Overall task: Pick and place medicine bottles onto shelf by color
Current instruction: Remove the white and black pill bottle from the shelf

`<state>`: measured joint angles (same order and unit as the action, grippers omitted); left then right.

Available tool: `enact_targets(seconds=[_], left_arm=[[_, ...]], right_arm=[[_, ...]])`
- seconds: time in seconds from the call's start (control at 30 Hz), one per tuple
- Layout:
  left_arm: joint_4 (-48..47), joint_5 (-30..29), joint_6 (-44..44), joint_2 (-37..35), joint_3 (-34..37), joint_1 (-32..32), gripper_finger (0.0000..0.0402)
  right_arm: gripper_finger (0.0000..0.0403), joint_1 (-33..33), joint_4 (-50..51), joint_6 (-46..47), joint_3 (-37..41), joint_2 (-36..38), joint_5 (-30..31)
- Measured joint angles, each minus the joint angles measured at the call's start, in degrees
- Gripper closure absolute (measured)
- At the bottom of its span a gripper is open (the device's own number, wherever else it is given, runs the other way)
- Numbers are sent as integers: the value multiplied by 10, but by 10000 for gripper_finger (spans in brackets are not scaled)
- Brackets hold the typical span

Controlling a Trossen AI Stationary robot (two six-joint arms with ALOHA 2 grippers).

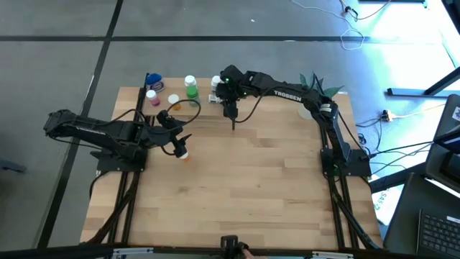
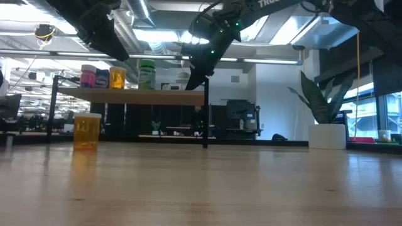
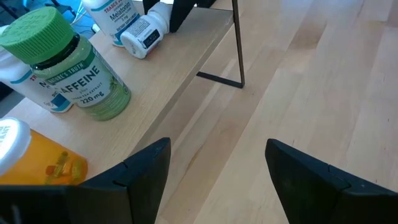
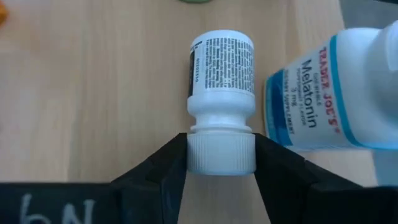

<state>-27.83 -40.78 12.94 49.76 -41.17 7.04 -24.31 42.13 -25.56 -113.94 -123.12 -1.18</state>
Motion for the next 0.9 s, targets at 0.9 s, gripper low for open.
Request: enact_targets(seconds=[0.9], left_arm=[[11, 0, -30, 0, 0, 0, 145]], right_arm=[[237, 101, 165, 15, -122, 1, 28]])
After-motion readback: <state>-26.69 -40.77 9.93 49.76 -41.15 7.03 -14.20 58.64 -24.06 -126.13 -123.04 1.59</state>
